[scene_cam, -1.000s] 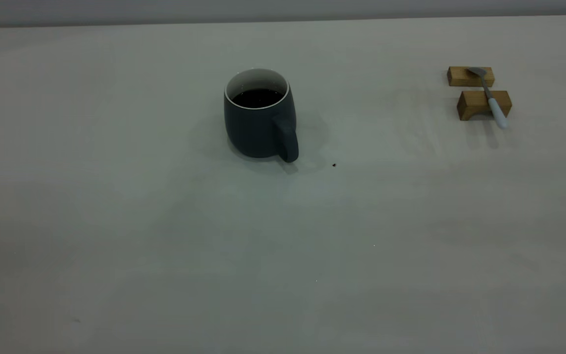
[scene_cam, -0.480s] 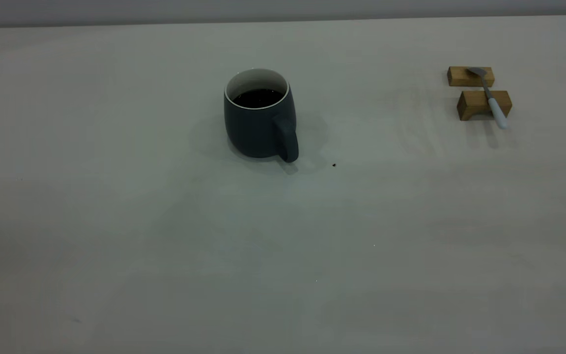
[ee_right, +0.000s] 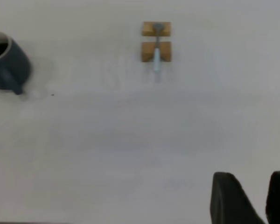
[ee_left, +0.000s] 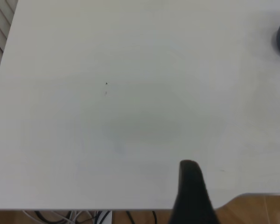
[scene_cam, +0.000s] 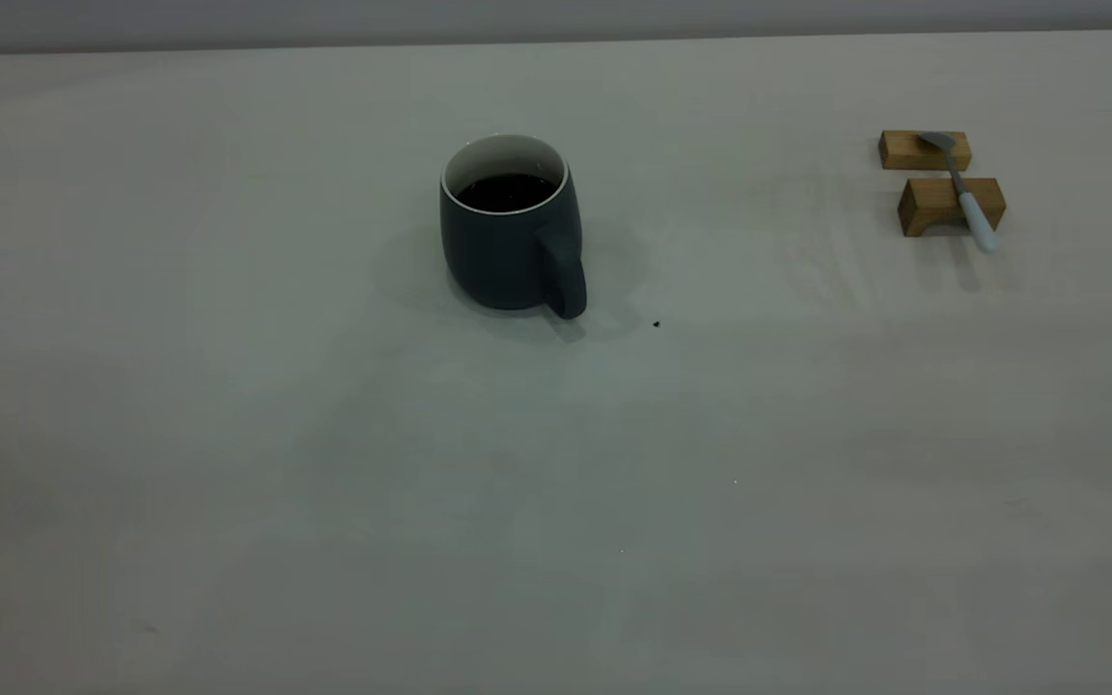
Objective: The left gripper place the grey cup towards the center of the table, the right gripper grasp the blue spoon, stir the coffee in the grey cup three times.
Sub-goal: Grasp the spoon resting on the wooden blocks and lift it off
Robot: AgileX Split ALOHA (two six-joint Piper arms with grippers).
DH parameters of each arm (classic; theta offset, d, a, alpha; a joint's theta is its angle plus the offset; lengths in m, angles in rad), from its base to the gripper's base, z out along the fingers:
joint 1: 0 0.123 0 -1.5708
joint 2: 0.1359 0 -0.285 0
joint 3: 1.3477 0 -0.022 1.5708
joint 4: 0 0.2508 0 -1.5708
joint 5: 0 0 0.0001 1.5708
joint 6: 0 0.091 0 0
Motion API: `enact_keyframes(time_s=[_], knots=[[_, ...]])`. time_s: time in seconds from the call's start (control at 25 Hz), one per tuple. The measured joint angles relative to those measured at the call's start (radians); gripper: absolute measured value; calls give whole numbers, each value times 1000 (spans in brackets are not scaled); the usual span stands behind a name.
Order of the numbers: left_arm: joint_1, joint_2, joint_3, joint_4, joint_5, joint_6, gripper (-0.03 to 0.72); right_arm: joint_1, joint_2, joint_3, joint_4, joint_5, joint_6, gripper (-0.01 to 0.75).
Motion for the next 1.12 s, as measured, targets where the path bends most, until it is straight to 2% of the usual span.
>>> enact_keyframes(time_s=[0.12,0.24,0.48,0.6,0.92,1.12], knots=[[0,0,0,0,0,0,588,0,12,-12,-3,-5,0,249],[0,0,0,0,0,0,588,0,102,-61,-6,-6,0,314],[0,0,0,0,1,0,588,-1,452,-203,-29,-44,-2,589],[0,0,0,0,1,0,588,-1,644,-265,-41,-87,-4,665],[0,0,0,0,2,0,588,-2,1066,-413,-39,-168,-63,677],[-1,0,0,0,3,0,588,-2,1268,-458,-12,-239,-116,677]])
